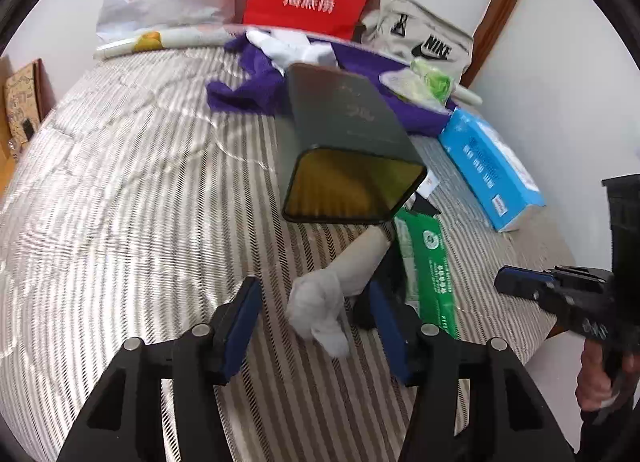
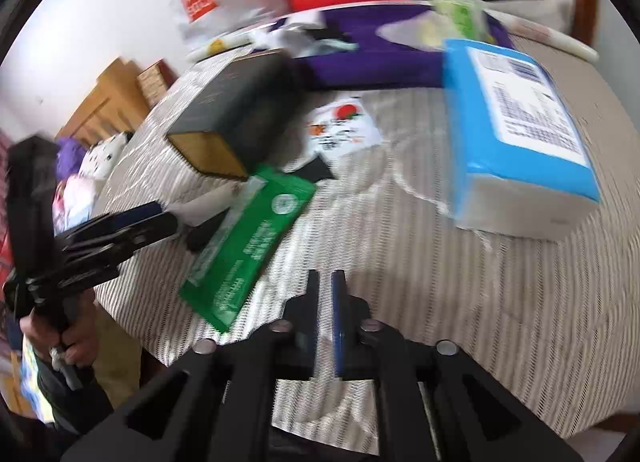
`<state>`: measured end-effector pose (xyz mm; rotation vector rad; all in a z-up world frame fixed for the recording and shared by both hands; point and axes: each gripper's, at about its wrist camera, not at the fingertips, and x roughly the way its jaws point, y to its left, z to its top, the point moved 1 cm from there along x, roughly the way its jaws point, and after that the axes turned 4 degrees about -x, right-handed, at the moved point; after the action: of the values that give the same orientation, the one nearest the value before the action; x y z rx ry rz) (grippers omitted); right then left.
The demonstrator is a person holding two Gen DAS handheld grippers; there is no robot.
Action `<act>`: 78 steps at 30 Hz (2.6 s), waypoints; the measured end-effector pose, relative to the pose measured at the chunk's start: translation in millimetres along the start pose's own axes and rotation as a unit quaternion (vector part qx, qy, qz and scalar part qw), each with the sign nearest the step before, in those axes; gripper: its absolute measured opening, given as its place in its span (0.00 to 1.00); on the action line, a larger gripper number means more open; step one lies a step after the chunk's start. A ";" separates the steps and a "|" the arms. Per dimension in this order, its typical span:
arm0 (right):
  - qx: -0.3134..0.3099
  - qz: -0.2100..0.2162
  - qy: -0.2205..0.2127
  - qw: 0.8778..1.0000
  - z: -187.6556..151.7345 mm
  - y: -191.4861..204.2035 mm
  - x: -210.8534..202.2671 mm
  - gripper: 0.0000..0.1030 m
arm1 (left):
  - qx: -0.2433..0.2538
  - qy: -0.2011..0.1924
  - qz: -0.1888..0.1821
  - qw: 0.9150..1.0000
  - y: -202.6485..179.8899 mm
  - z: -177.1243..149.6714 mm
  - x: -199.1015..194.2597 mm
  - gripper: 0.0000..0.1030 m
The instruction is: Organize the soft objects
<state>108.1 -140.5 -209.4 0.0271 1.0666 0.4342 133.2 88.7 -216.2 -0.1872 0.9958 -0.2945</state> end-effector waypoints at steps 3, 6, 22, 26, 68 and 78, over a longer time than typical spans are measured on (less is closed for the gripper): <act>-0.015 0.014 -0.001 1.000 2.4 17.1 8.2 0.39 | 0.021 -0.001 0.021 1.000 -3.1 -0.6 2.4 0.18; -0.019 0.023 0.004 1.000 9.7 32.0 18.2 0.42 | 0.007 -0.014 0.027 1.000 4.7 -2.1 -12.7 0.18; 0.081 -0.067 0.001 0.994 35.4 64.5 57.0 0.67 | -0.030 -0.036 0.056 0.997 53.5 -16.2 -39.6 0.18; 0.027 -0.120 -0.016 0.992 31.4 80.3 62.3 0.62 | -0.035 -0.034 0.049 0.998 54.0 -20.1 -38.4 0.18; 0.014 -0.125 -0.032 0.992 -39.7 -72.1 -12.8 0.37 | 0.012 0.003 0.132 0.991 -10.8 -27.7 -14.7 0.20; 0.000 -0.117 -0.036 0.993 -47.9 -72.0 -25.1 0.23 | -0.008 -0.004 0.087 0.996 -22.9 -26.6 -32.1 0.19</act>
<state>81.0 -224.2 -228.2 -0.0804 0.9849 0.2201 90.7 77.0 -198.2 -0.1149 0.9995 -0.1267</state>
